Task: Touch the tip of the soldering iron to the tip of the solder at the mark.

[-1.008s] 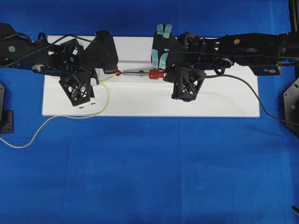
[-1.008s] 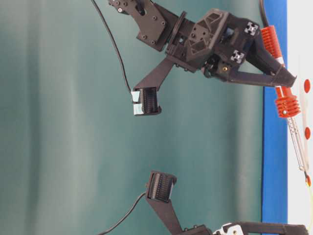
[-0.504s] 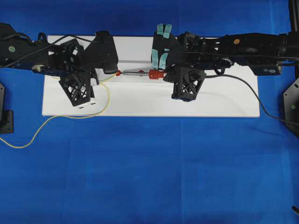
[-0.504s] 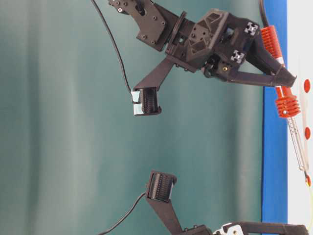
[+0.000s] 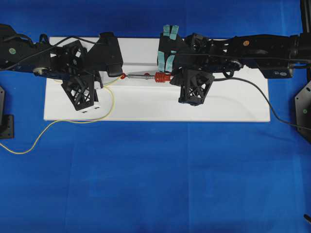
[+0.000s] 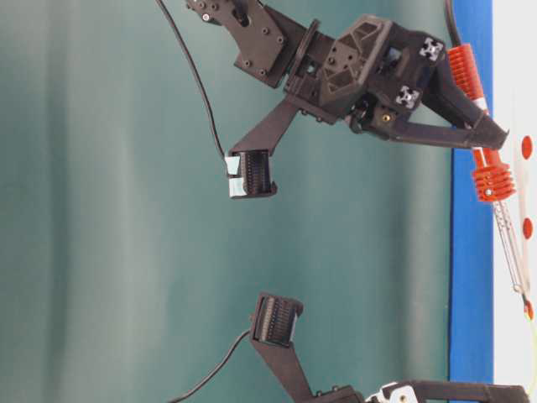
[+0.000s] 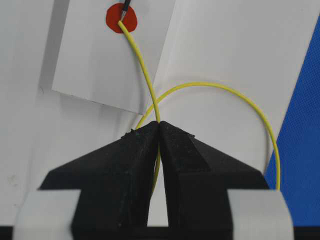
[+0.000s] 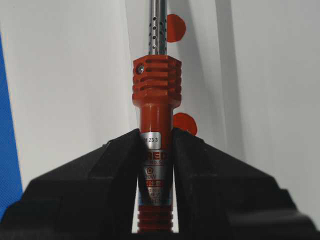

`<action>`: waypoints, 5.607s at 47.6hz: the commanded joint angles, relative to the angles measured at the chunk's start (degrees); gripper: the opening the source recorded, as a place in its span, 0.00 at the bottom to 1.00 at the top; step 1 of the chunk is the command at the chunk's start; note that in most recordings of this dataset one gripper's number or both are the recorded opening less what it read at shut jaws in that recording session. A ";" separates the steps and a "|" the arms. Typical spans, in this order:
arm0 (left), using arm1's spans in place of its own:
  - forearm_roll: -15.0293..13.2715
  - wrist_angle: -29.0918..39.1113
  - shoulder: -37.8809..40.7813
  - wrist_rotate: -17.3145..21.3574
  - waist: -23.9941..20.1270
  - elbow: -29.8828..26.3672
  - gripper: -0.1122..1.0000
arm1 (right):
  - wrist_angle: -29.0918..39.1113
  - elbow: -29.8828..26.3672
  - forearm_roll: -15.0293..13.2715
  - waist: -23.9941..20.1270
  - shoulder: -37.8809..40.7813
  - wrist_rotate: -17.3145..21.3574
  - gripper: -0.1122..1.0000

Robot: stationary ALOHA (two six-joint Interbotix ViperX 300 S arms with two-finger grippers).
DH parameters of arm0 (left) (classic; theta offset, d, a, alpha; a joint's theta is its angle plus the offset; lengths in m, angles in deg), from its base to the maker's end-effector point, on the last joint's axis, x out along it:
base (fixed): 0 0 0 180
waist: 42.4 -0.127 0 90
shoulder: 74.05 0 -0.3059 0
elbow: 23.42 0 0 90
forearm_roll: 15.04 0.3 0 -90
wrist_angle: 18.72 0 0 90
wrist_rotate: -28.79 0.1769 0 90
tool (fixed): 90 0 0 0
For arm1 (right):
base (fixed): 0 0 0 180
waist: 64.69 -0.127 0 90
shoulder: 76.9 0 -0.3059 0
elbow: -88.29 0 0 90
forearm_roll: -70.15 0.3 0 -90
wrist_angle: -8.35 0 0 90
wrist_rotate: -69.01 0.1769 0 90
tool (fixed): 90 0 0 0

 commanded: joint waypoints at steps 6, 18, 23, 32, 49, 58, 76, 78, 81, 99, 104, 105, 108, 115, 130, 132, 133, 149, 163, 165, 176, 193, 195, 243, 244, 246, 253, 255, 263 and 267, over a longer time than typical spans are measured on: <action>0.09 -0.18 -0.62 0.35 0.09 -0.97 0.13 | -0.18 -1.41 -0.09 0.09 -0.70 0.09 0.16; 0.09 0.70 -2.64 0.44 0.00 -0.53 0.13 | -0.18 -1.49 -0.09 0.09 -0.70 0.09 0.16; 0.09 1.85 -5.19 0.35 0.00 0.18 0.13 | -0.18 -1.49 -0.09 0.09 -0.70 0.09 0.16; 0.09 3.34 -10.99 0.26 0.00 2.55 0.13 | -0.18 -1.49 -0.09 0.09 -0.70 0.00 0.16; 0.09 2.02 -15.56 -0.18 0.09 5.89 0.13 | -0.18 -1.49 -0.44 0.09 -0.70 -0.09 0.16; 0.09 1.76 -15.38 -0.09 0.00 5.80 0.13 | -0.18 -0.09 -1.41 0.44 -2.72 0.18 0.16; 0.09 1.76 -15.56 -0.09 0.00 5.89 0.13 | -0.44 9.67 -1.58 2.02 -15.47 0.79 0.16; 0.09 1.76 -15.56 -0.09 0.09 5.98 0.13 | -0.44 10.90 -1.58 2.02 -16.70 0.97 0.16; 0.09 1.76 -15.56 -0.09 0.09 5.98 0.13 | -0.53 12.39 -1.67 2.11 -18.37 1.49 0.16; 0.09 1.76 -15.21 -0.18 0.09 5.54 0.13 | -1.76 15.56 -1.58 2.11 -21.53 3.34 0.16; 0.09 1.76 -14.85 -0.18 0.09 5.10 0.13 | -1.76 15.56 -1.58 2.11 -21.53 3.25 0.16; 0.09 1.76 -14.85 -0.18 0.18 4.92 0.13 | -1.67 15.56 -1.58 2.11 -21.53 3.34 0.16; 0.09 1.76 -14.24 -0.09 0.62 3.96 0.13 | -1.67 15.56 -1.58 2.11 -21.53 3.34 0.16; 0.09 1.93 -11.34 0.09 2.02 0.62 0.13 | -1.58 15.56 -1.58 2.11 -21.53 3.34 0.16; 0.09 1.93 -1.93 1.14 2.81 -7.29 0.13 | -1.49 15.73 -1.76 2.11 -21.53 3.25 0.16; 0.09 1.93 -0.62 1.23 2.81 -8.09 0.13 | -1.49 15.82 -1.85 2.11 -21.53 3.25 0.16; 0.09 1.85 0.18 1.49 2.81 -8.70 0.13 | -1.49 15.91 -1.76 2.11 -21.53 3.25 0.16; 0.18 1.14 6.42 2.37 1.67 -12.57 0.13 | -1.76 16.35 -2.11 2.11 -21.53 3.25 0.16; 0.18 1.14 7.65 1.85 1.41 -12.48 0.13 | -1.76 16.44 -2.11 2.11 -21.45 3.25 0.16; 0.18 1.14 7.65 1.85 1.41 -12.48 0.13 | -1.76 16.44 -2.02 2.11 -21.45 3.25 0.16; 0.18 1.49 7.65 1.76 1.41 -12.57 0.13 | -1.76 16.44 -2.11 2.11 -21.36 3.25 0.16; 0.18 1.49 7.65 1.76 1.23 -12.57 0.13 | -1.76 16.00 -2.11 1.76 -20.04 3.34 0.16; 0.18 1.49 7.65 1.76 1.23 -12.66 0.13 | -1.85 15.82 -2.11 1.67 -19.78 3.34 0.16; 0.18 1.49 7.65 1.67 1.23 -12.57 0.13 | -2.46 10.55 -2.02 0.09 -10.20 3.34 0.16; 0.18 1.49 7.65 1.67 1.23 -12.57 0.13 | -2.46 10.55 -2.02 0.09 -10.28 3.34 0.16; 0.18 1.49 7.65 1.67 1.23 -12.57 0.13 | -2.55 10.55 -2.11 0.09 -10.20 3.34 0.16; 0.18 1.49 7.65 1.67 1.23 -12.57 0.13 | -2.46 10.55 -2.11 0.09 -10.20 3.34 0.16; 0.18 1.49 7.65 1.67 1.23 -12.57 0.13 | -2.55 10.55 -2.11 0.09 -10.20 3.34 0.16; 0.18 1.49 7.65 1.76 1.23 -12.66 0.13 | -2.46 10.55 -2.11 0.09 -10.20 3.34 0.16; 0.18 1.49 7.65 1.67 1.23 -12.57 0.13 | -2.46 10.55 -2.11 0.09 -10.20 3.34 0.16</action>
